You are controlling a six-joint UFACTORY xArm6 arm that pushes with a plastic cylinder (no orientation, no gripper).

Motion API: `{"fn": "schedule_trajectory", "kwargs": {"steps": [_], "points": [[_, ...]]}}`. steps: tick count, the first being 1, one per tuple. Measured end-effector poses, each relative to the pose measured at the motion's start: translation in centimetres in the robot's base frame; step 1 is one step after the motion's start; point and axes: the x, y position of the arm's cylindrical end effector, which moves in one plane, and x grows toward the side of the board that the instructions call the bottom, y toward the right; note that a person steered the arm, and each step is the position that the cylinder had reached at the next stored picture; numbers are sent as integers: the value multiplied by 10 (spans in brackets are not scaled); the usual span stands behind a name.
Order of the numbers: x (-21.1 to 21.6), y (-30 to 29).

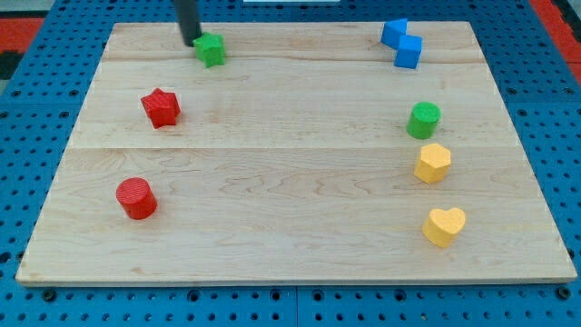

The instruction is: Keep green star bottom left to blue cube

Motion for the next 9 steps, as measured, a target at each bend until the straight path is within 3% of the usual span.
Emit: {"fn": "schedule_trajectory", "kwargs": {"steps": [1, 2, 5, 8, 9], "points": [[11, 27], [30, 10], [92, 40], [78, 155], [79, 161]]}}
